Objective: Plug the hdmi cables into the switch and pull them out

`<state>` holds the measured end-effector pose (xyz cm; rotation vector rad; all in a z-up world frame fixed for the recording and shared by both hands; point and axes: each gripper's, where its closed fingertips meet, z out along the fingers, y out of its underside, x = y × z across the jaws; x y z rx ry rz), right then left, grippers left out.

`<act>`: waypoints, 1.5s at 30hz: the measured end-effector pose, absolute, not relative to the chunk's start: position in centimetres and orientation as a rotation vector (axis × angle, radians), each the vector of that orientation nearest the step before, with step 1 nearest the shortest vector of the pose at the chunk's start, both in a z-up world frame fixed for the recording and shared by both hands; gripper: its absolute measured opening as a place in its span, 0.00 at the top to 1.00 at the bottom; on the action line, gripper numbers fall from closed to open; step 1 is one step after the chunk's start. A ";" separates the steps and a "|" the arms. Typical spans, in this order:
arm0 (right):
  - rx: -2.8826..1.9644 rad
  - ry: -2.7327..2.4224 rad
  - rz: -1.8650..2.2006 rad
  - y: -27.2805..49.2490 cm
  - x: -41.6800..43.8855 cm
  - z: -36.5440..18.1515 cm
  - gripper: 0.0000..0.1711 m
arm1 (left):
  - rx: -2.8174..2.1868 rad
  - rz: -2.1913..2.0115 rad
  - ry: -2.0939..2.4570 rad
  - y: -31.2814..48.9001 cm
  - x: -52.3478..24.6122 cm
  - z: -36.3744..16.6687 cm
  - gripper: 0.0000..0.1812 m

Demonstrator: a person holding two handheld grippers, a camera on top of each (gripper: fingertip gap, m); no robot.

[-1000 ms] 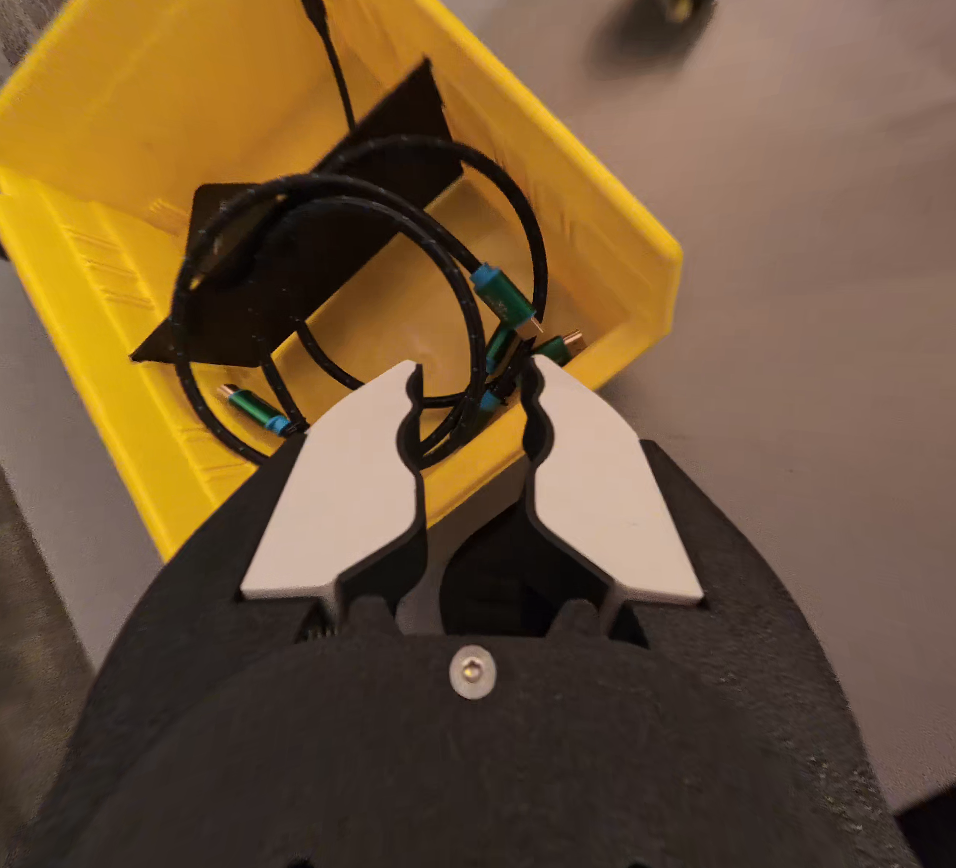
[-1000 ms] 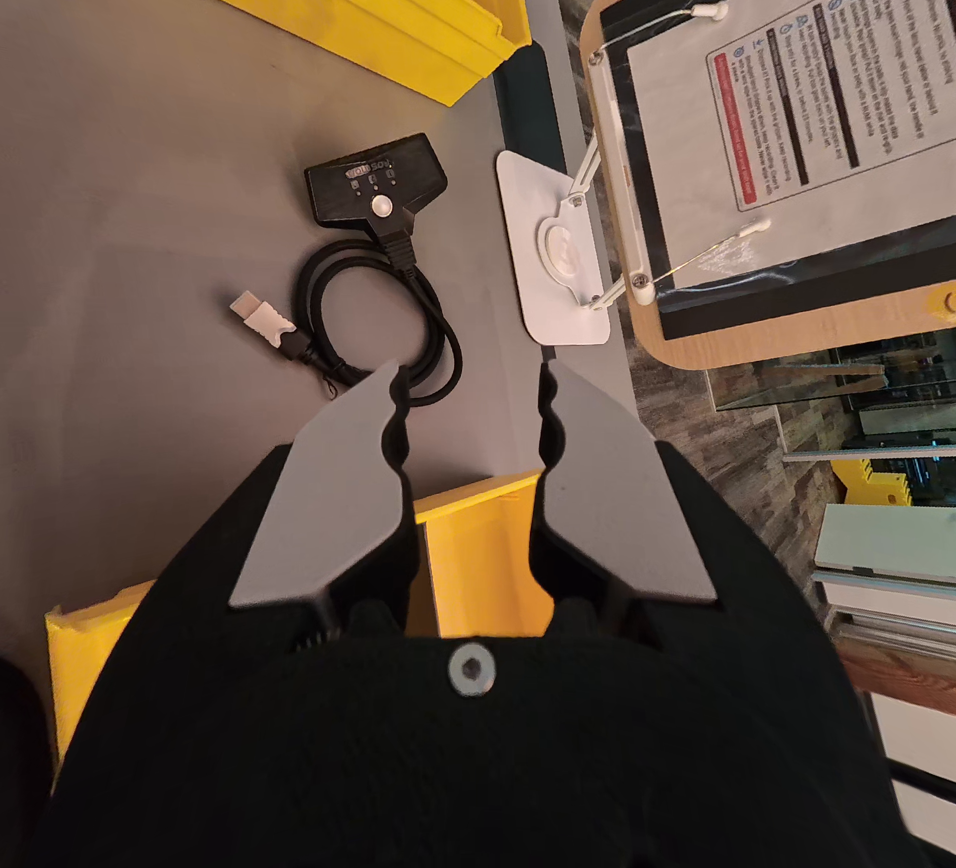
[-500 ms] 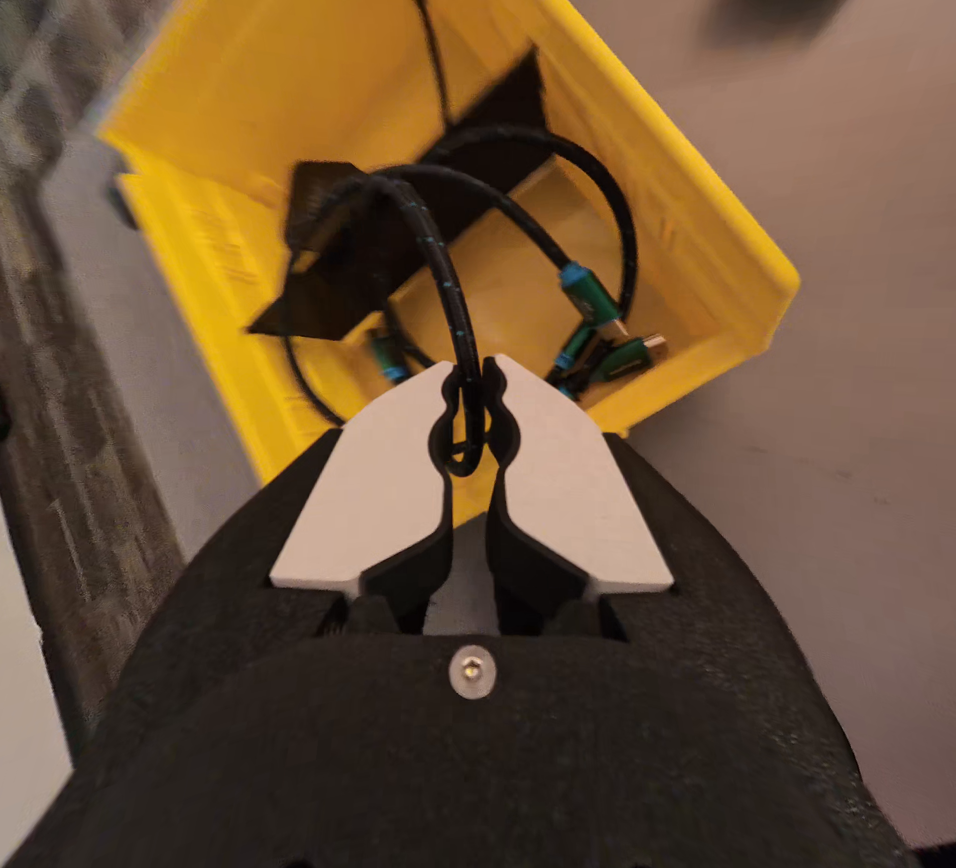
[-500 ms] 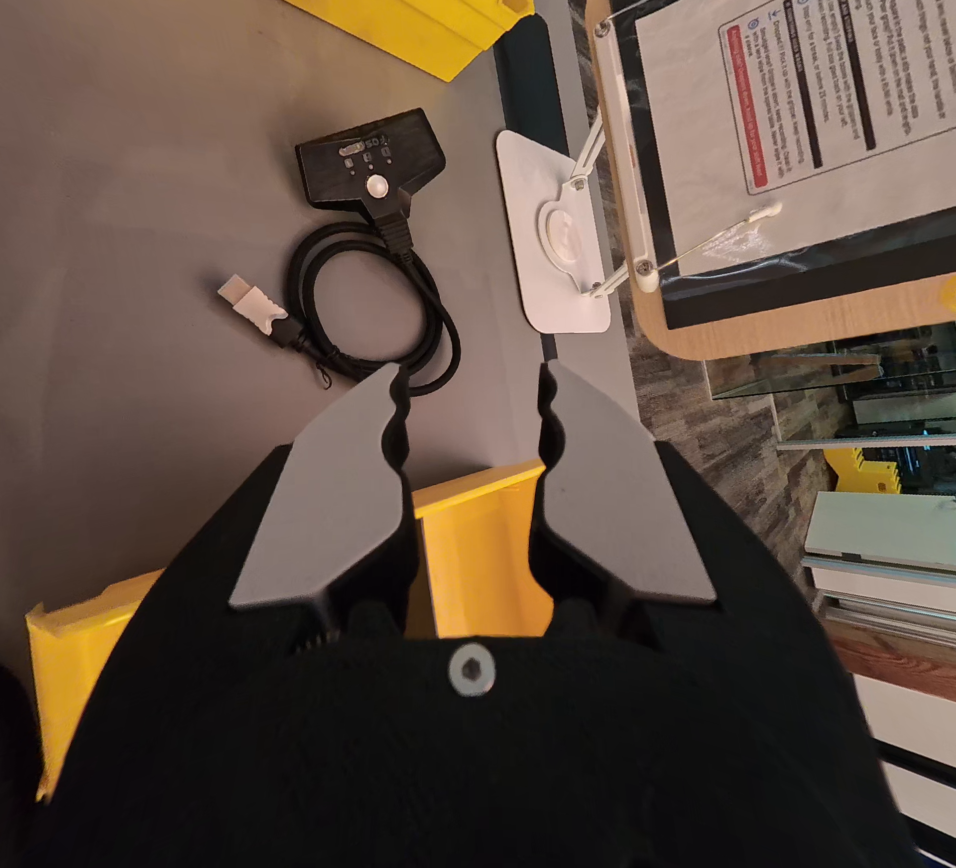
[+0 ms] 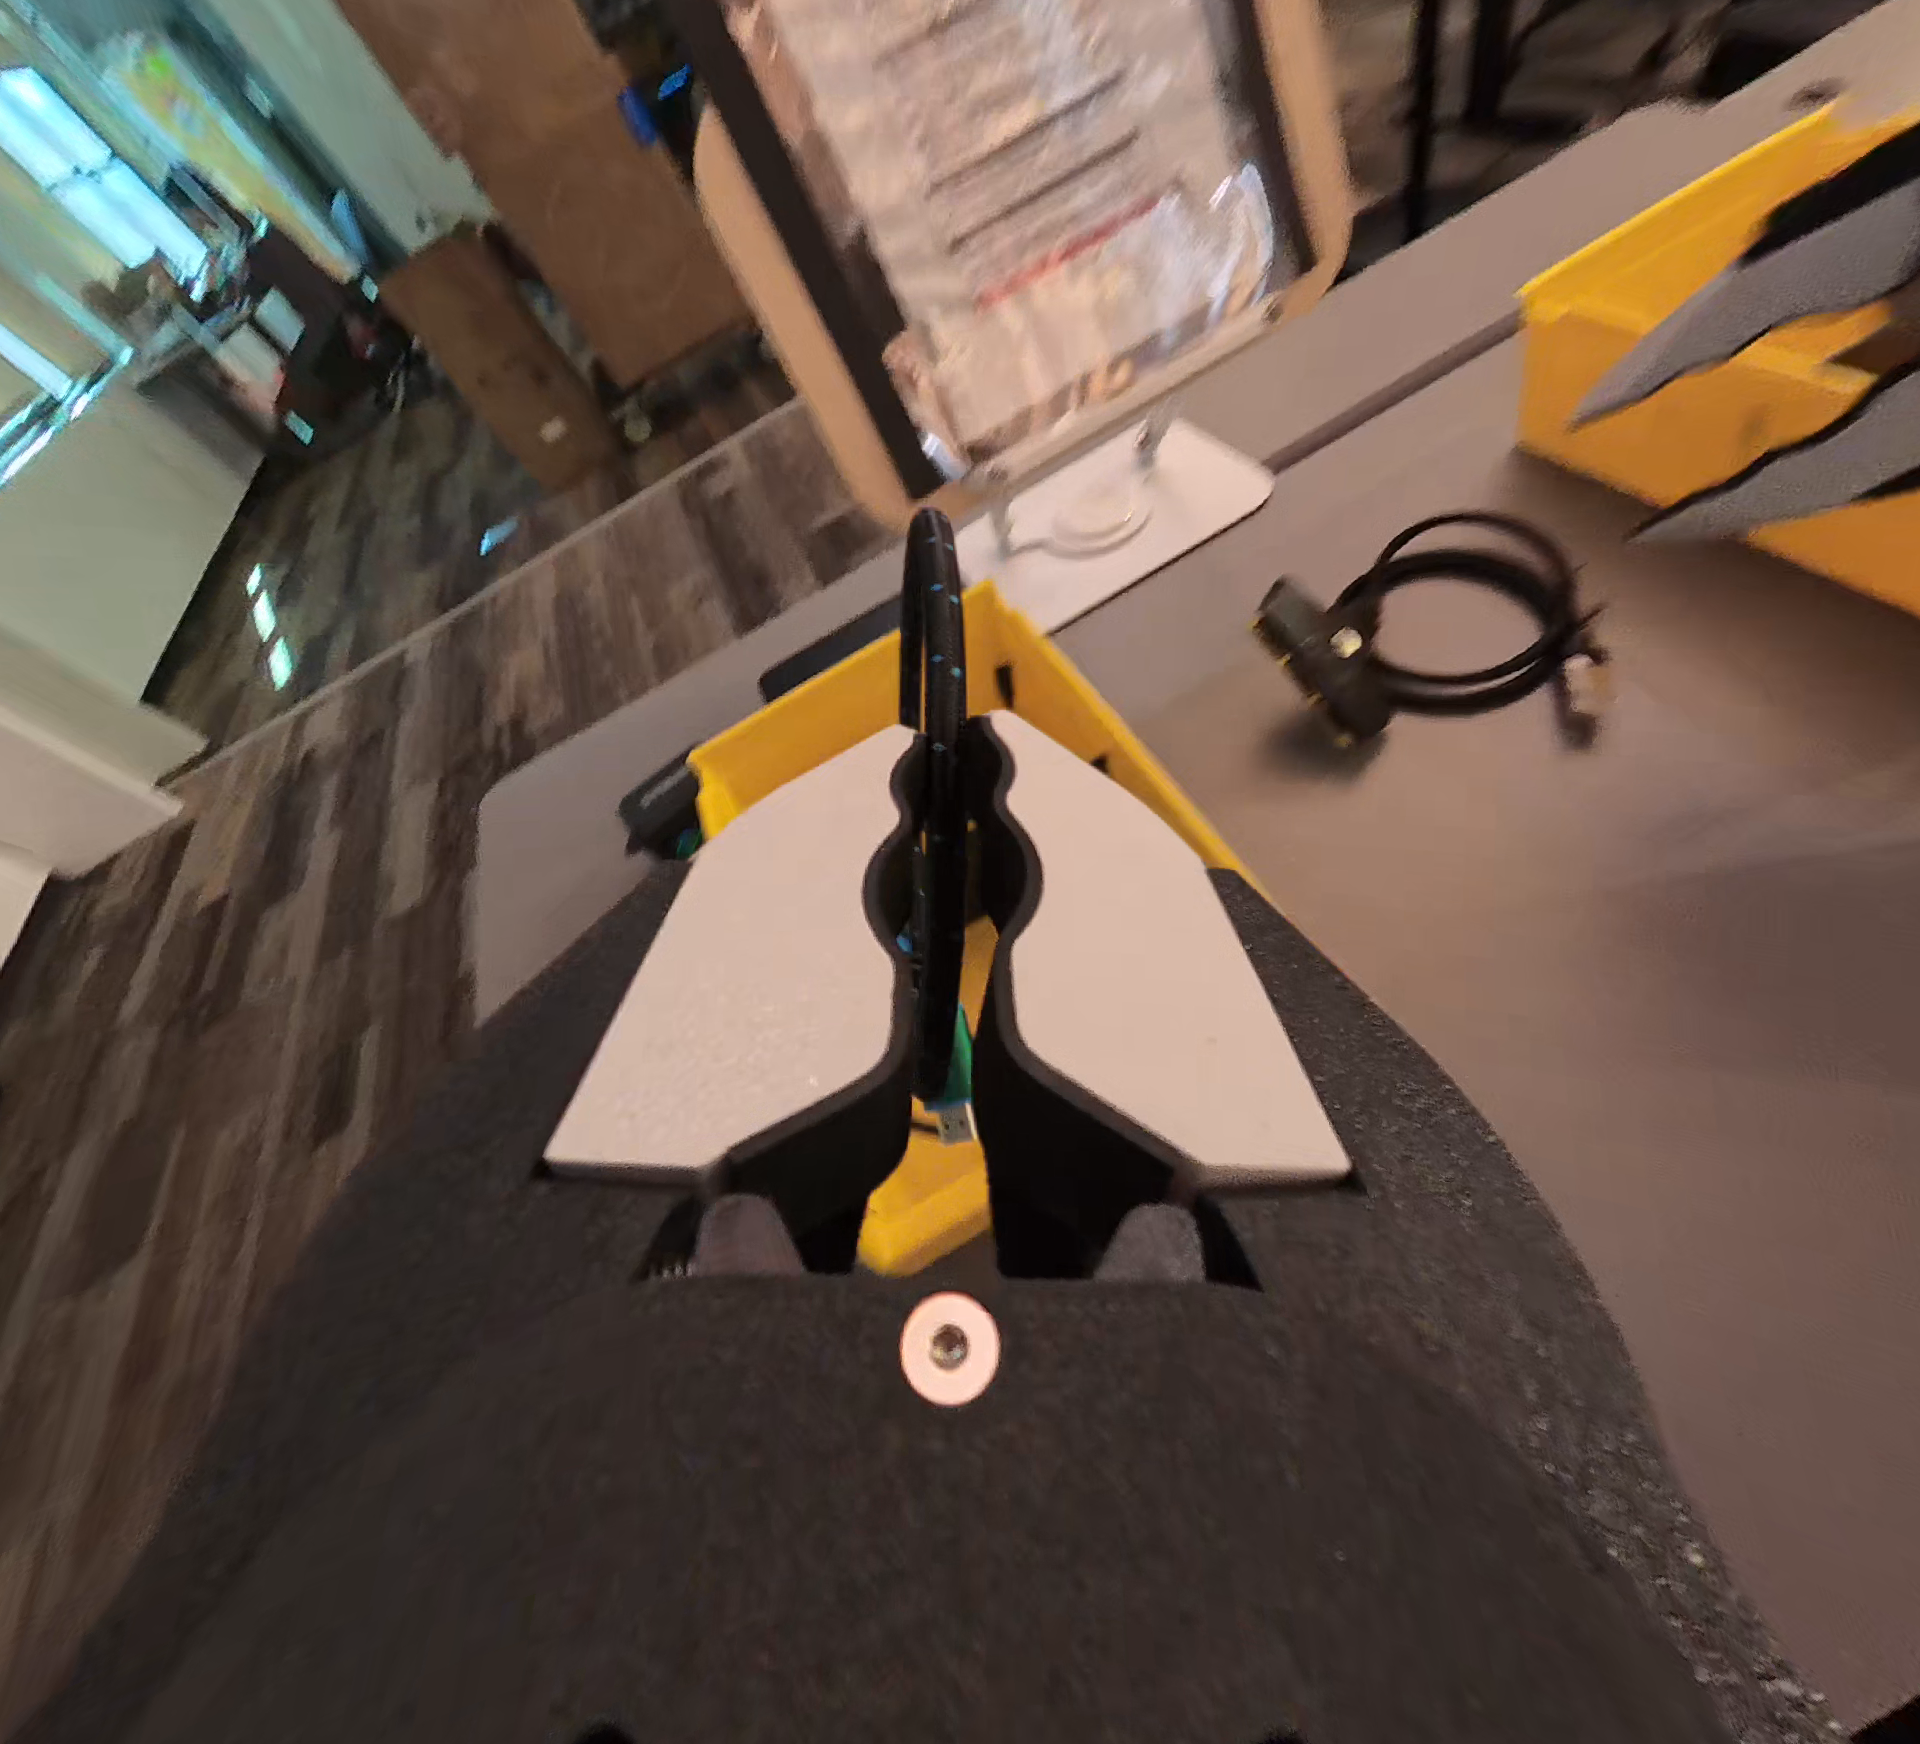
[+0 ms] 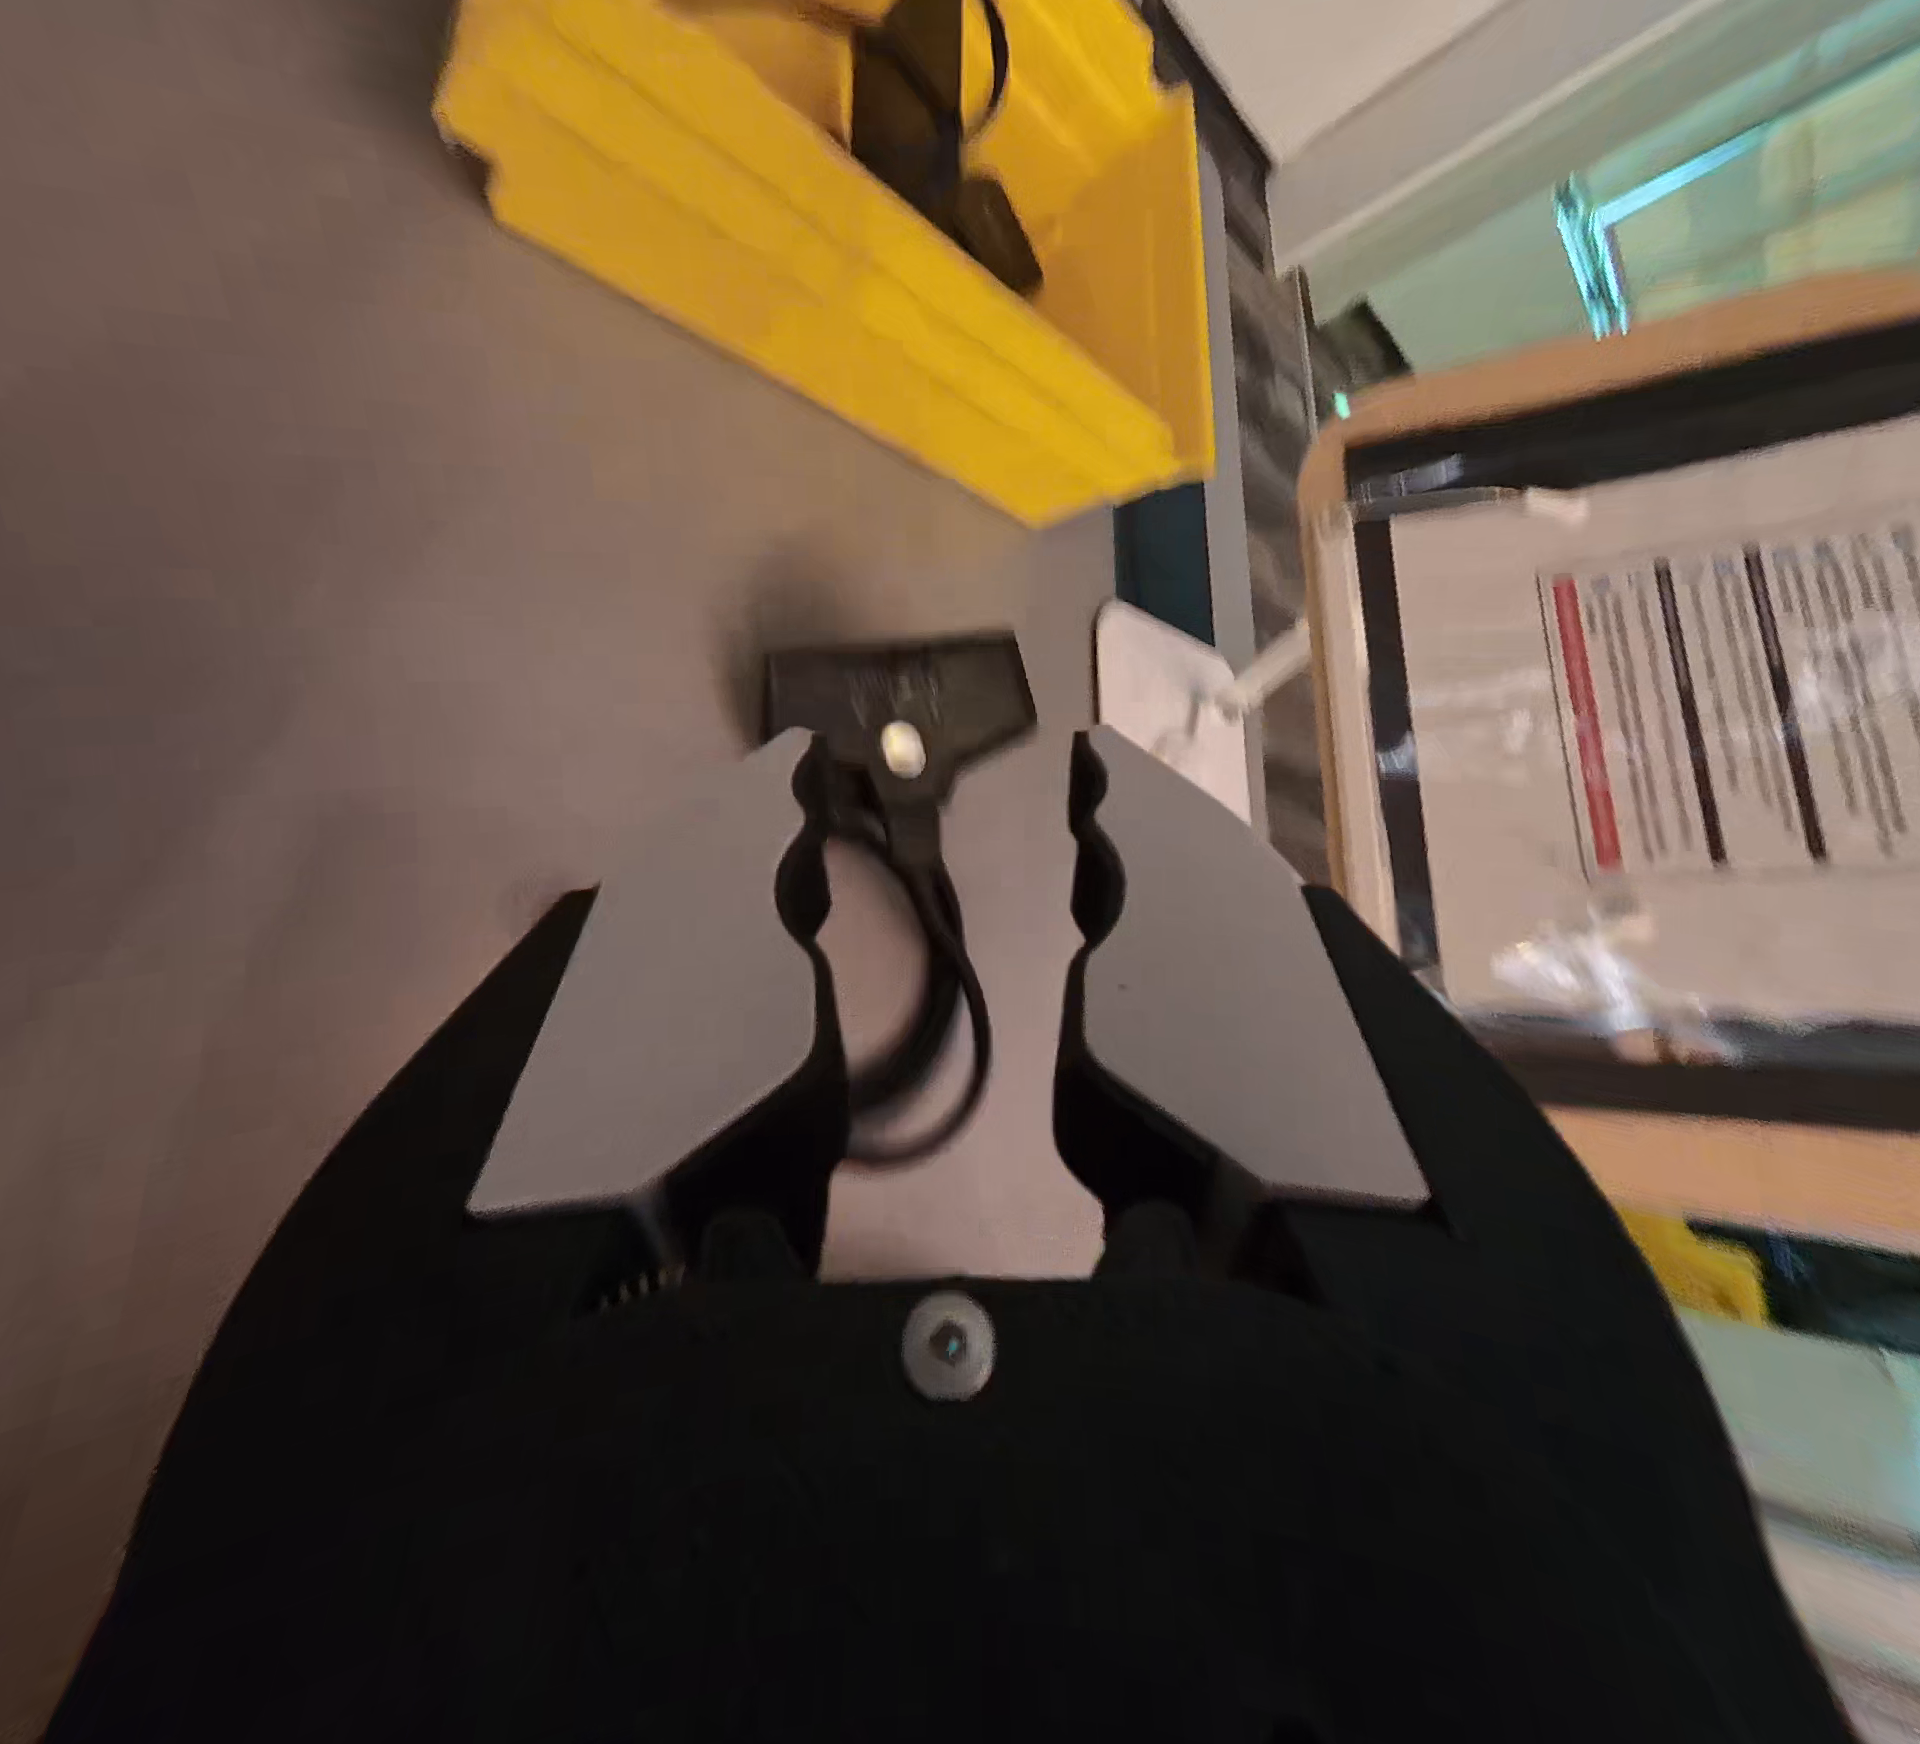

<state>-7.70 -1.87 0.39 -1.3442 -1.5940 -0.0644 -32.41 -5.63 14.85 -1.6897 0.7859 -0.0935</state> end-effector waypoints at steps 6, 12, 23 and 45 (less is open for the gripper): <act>-1.199 -1.350 0.783 -8.5 -18.7 3.7 0.71 | -1.448 -0.499 0.906 -10.5 -25.9 18.9 0.96; -1.095 -1.119 0.794 -7.9 -18.9 6.3 0.60 | -1.366 -0.737 1.143 -13.9 -20.1 18.7 0.96; -0.940 -1.459 1.077 -13.5 -18.2 4.7 0.67 | -1.353 -0.807 1.317 -14.7 -15.2 17.5 0.96; -0.771 -1.295 1.659 -14.4 -14.0 8.9 0.89 | -1.337 -0.765 0.999 -14.5 -20.5 14.0 0.66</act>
